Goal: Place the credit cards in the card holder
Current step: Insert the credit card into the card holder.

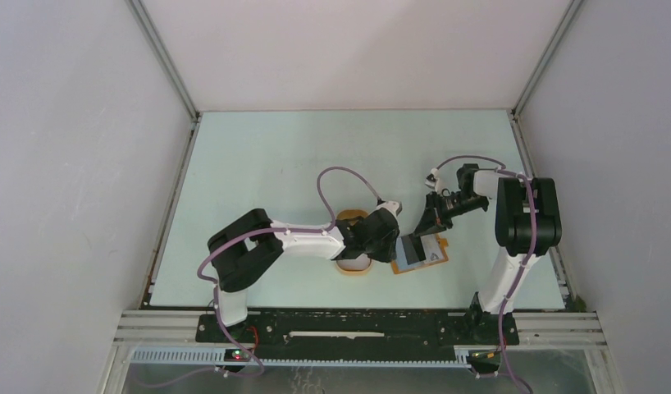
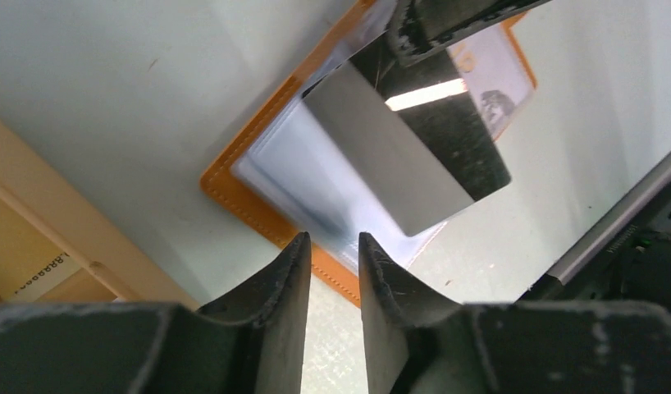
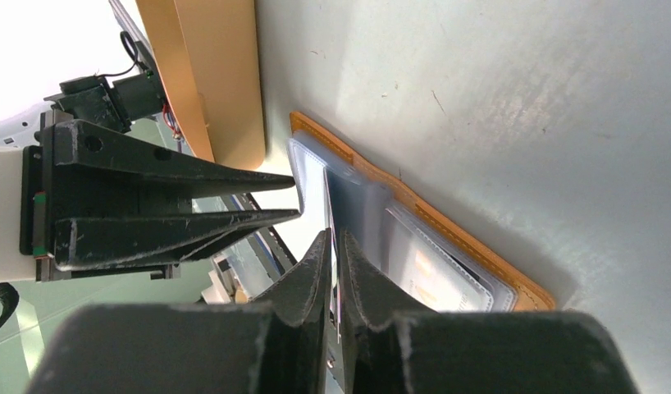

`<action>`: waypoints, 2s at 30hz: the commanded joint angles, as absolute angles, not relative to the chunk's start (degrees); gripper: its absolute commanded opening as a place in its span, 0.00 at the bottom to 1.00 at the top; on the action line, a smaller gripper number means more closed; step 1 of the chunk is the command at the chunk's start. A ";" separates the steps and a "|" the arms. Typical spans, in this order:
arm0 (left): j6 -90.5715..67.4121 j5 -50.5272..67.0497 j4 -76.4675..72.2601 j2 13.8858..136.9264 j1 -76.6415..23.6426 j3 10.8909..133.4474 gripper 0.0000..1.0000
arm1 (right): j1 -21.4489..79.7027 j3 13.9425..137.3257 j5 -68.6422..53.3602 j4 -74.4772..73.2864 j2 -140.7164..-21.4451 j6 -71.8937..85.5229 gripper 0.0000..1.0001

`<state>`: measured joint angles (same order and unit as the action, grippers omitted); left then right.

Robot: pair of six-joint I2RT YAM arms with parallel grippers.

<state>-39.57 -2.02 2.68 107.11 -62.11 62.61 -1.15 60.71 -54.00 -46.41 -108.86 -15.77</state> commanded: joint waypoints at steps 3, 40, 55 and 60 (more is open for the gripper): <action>-39.25 -6.11 8.70 105.01 -61.79 64.68 0.24 | -0.30 62.64 -53.51 -47.63 -108.98 -17.13 0.15; -37.53 -1.17 8.87 109.94 -61.70 67.22 0.15 | 3.57 63.26 -49.33 -50.10 -109.48 -17.99 0.00; -37.88 -0.44 8.12 110.04 -61.70 67.35 0.14 | 3.60 62.39 -52.70 -47.26 -110.07 -13.62 0.09; -37.89 -0.44 8.15 110.18 -61.70 67.41 0.14 | 2.22 62.40 -52.31 -47.88 -108.38 -14.55 0.24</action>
